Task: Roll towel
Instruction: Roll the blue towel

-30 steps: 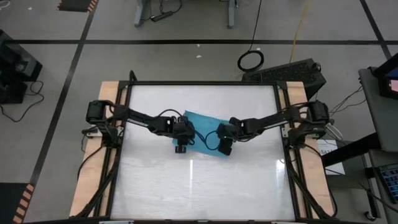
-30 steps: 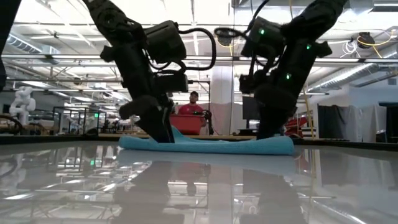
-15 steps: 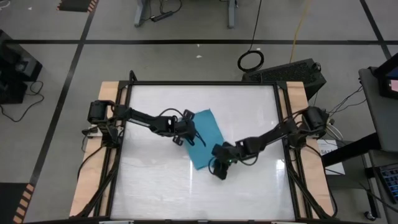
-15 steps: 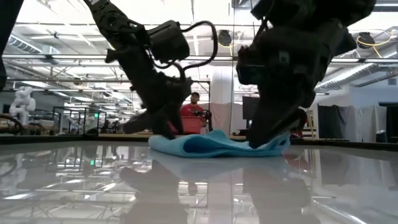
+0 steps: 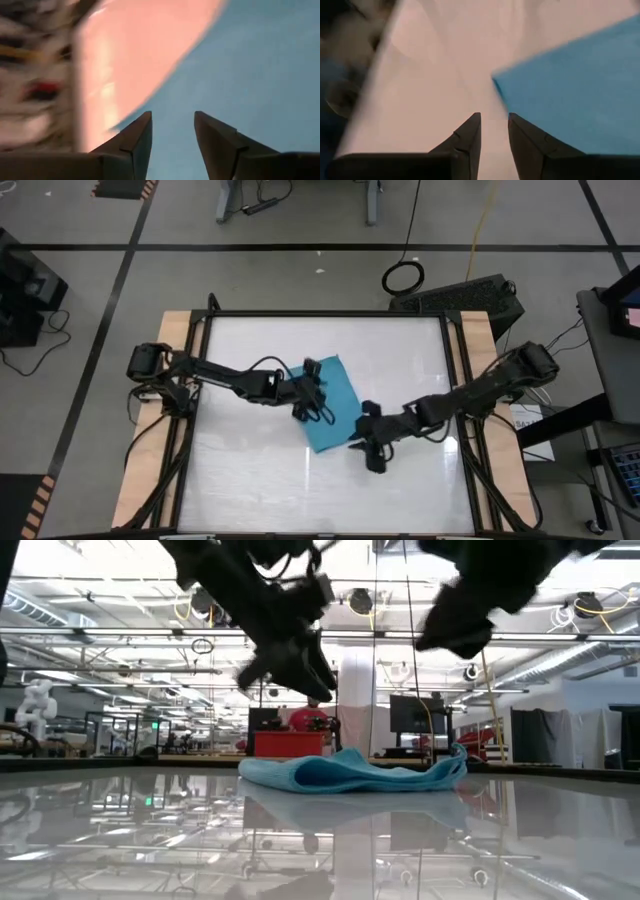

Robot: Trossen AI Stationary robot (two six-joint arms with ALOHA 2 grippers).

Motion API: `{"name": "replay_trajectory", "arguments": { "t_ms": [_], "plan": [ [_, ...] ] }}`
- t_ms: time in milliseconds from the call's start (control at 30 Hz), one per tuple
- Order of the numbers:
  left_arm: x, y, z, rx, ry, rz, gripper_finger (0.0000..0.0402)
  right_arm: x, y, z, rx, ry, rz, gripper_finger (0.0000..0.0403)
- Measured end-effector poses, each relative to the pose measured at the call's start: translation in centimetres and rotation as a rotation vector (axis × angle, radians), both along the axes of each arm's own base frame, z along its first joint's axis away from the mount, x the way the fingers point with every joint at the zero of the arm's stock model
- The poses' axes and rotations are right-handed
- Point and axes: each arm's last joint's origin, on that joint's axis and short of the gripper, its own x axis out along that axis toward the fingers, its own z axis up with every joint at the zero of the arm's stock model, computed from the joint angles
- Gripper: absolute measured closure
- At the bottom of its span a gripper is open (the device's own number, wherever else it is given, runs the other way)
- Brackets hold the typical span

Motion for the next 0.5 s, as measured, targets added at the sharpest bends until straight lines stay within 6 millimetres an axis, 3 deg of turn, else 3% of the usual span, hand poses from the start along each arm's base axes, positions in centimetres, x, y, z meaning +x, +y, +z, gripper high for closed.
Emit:
{"name": "replay_trajectory", "arguments": {
  "t_ms": [100, 200, 500],
  "plan": [
    [-0.3, -1.8, -0.4, -0.192, 0.031, -0.11, 0.0247, -1.5, 0.6, -0.6, -0.193, 0.085, 0.083, 0.0309],
    [0.0, -2.8, -1.3, -0.262, 0.048, -0.142, 0.0247, -2.0, 1.3, -1.5, -0.322, 0.126, 0.15, 0.0289],
    [1.5, -2.2, -5.3, -0.291, 0.086, -0.069, 0.0247, -1.4, 1.5, -3.5, -0.5, 0.168, 0.154, 0.0234]
  ]
}}
